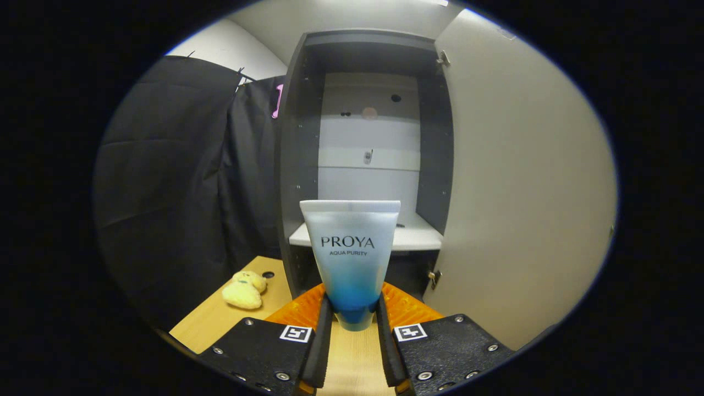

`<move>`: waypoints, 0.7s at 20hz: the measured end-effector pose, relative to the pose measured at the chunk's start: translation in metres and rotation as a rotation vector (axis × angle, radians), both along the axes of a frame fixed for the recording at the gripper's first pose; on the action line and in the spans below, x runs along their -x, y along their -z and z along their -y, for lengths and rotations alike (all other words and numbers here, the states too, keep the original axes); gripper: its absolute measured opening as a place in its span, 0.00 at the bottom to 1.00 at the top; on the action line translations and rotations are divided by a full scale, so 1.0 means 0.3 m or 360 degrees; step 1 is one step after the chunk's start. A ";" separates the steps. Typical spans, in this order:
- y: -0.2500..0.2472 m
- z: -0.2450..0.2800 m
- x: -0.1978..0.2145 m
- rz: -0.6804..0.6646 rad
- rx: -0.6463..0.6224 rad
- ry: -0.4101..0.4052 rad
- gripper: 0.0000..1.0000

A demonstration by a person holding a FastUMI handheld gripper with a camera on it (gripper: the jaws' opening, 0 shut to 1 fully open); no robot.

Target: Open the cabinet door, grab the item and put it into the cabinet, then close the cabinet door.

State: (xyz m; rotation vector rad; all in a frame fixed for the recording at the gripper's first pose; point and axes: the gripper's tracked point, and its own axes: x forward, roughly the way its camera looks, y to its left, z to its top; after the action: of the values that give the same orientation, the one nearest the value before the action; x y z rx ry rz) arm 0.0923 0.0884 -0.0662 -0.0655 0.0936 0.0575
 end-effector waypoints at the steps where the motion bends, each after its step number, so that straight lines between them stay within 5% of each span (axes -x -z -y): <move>1: -0.048 -0.013 -0.055 0.0028 -0.0002 -0.0011 0.40; 7: -0.196 -0.041 -0.431 0.0155 0.0008 -0.0030 0.40; 14: -0.095 0.074 -0.777 0.0069 0.0024 0.0124 0.40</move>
State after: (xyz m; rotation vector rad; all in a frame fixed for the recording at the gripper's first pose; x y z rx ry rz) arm 0.3253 0.0662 -0.0378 -0.0782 0.0534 -0.0227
